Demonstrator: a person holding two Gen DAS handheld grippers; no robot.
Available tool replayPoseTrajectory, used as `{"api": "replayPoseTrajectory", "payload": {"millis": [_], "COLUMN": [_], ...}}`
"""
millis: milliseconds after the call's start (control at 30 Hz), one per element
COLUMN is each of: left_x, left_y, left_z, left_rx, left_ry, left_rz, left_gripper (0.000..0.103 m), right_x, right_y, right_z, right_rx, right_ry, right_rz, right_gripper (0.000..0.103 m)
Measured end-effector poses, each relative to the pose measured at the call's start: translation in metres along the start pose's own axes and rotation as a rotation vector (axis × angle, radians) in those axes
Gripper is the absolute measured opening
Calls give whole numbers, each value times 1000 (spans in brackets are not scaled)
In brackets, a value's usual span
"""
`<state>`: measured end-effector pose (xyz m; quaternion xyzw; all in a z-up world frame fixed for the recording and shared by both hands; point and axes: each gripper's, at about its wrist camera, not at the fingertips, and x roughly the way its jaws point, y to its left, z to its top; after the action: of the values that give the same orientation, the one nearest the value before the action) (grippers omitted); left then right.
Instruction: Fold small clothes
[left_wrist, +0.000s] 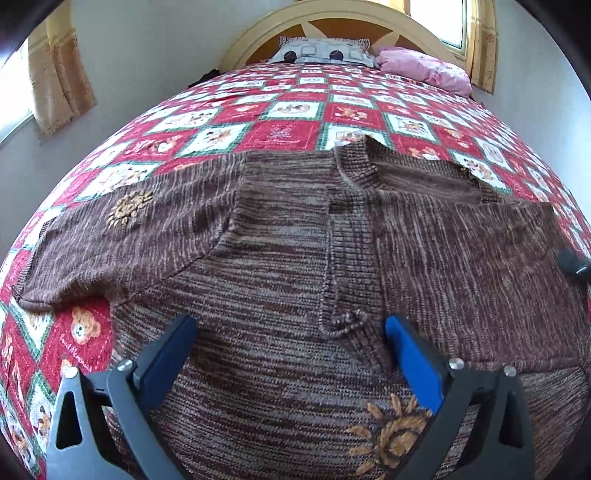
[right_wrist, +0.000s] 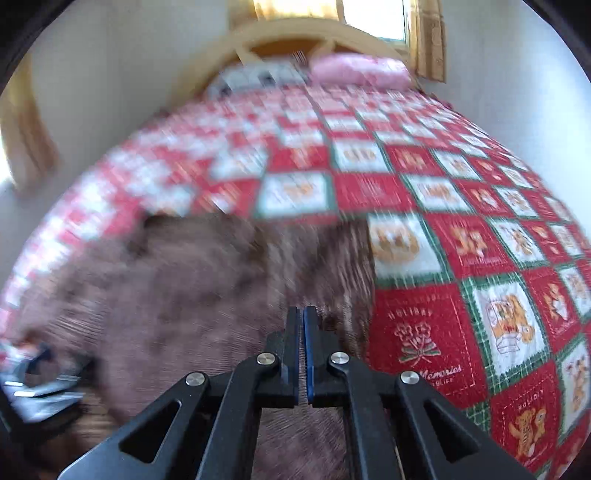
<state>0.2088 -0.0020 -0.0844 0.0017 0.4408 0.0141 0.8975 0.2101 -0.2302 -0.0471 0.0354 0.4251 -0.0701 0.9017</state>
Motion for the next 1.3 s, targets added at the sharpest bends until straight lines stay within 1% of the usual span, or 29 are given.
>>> {"api": "replayPoseTrajectory", "payload": {"millis": [67,167,200,267,300,333,367,433,500,533,567,600,667,700,767,833,900,967,1000,1067,1133,1200,1267,1300], "left_x": [1,1,0,-4,-8,-11,-14,-15,-12,-11,-9,-8,-7,-7,-7,-8,-9,-8,-7,-7,-8,-8,-7,-7], "left_y": [1,1,1,-1,-4,-8,-12,-18,-20,-18,-16,-14,-9,-9,-13,-18,-19,-15,-13,-10,-10,-12,-14,-13], "left_z": [-1,0,1,2,1,-1,-4,-9,-8,-7,-7,-8,-9,-9,-9,-10,-10,-10,-10,-10,-11,-10,-10,-10], "left_rx": [-7,-8,-6,7,26,46,65,101,98,86,75,63,30,26,41,52,56,45,33,18,18,26,29,29], "left_ry": [2,6,9,13,14,10,0,-33,-27,-22,-15,-11,-3,-3,-6,-13,-17,-12,-7,-4,-8,-7,-7,-7], "left_rz": [-8,-12,-12,-14,-29,-35,-32,-12,-11,-20,-32,-44,-71,-73,-53,-32,-25,-37,-50,-68,-67,-57,-52,-53], "left_gripper": [103,103,103,103,103,103,103,103,103,103,103,103,103,103,103,103,103,103,103,103,103,103,103,103], "right_x": [1,-1,1,2,5,9,10,9,4,0,-6,-20,-42,-55,-72,-81,-77,-70,-65,-60,-65,-74,-80,-83], "right_y": [-5,-6,-9,-19,-30,-47,-62,-78,-75,-74,-77,-86,-97,-98,-91,-73,-49,-29,-21,-21,-27,-35,-41,-40], "right_z": [-9,-11,-12,-11,-9,-8,-7,-4,-6,-6,-7,-8,-10,-11,-12,-19,-27,-39,-48,-63,-74,-80,-84,-88], "right_rx": [-17,-62,-68,-57,-37,10,62,114,94,88,102,150,194,188,148,91,28,-11,-30,-33,-48,-72,-78,-102], "right_ry": [-27,-34,-30,-31,-25,-9,3,-1,-19,-34,-54,-100,-170,-196,-207,-184,-144,-94,-48,3,1,-6,2,2], "right_rz": [-44,-132,-145,-200,-238,-218,-166,-87,-75,-46,11,55,28,13,23,59,87,141,179,211,226,192,207,198], "right_gripper": [2,2,2,3,5,13,18,20,20,20,20,20,20,20,20,20,20,20,20,20,20,35,61,63]}}
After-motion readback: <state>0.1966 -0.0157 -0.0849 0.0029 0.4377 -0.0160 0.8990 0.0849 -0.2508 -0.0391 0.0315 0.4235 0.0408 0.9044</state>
